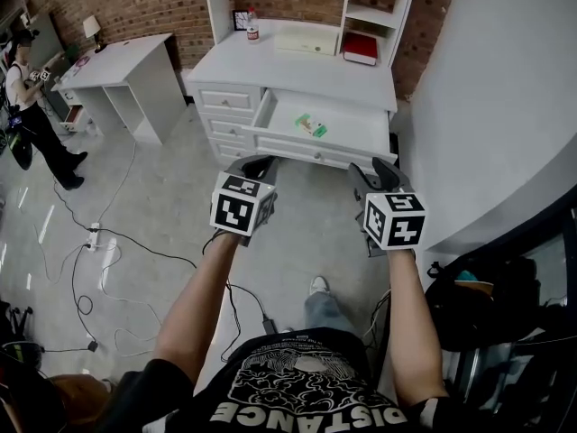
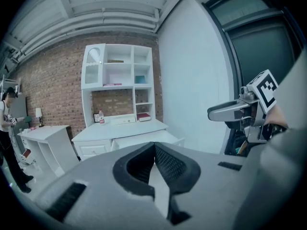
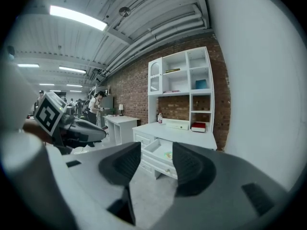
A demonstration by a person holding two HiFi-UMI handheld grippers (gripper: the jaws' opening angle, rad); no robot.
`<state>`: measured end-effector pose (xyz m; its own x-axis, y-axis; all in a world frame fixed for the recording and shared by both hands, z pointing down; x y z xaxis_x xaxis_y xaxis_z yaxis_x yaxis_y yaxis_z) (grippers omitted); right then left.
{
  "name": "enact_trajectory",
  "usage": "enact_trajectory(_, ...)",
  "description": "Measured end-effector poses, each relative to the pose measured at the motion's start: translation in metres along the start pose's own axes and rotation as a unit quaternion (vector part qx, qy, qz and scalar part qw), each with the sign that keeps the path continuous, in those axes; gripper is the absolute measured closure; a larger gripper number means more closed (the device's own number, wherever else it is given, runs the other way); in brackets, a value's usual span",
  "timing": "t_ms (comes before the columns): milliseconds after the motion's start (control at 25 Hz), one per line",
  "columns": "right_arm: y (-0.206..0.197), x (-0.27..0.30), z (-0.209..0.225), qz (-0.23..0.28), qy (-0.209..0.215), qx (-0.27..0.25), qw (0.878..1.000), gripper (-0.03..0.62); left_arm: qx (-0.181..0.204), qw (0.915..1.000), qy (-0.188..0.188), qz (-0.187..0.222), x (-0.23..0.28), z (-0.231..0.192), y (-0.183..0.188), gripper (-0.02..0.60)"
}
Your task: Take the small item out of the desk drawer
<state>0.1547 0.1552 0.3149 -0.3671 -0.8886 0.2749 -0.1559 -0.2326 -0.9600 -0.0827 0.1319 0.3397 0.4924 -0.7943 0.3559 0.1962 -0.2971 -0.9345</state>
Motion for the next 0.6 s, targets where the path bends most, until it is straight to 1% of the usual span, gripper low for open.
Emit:
enact_trajectory(400,0.001,0.050,0.033,-0.006,0.017,0.002,1.000,0.368,-0.005,0.9998,0.011,-0.014,0.049,-0.015,0.003,0.574)
enact_trajectory(600,0.005,0.076,0.053,-0.008,0.027,0.002,1.000,0.347,-0.005,0.9996,0.018,-0.019,0.076,-0.021,0.011,0.574)
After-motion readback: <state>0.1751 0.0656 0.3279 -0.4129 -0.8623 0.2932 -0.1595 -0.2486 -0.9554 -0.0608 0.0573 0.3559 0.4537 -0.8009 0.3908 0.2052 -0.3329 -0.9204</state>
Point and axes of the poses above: the fingertips, and each gripper's own axes: x forward along the fingers, z to its right, y out of its top, the point moved 7 cm from there along -x, backward along the fingers, and after that the axes turned 2 degrees about -x, right-handed, at the moved point
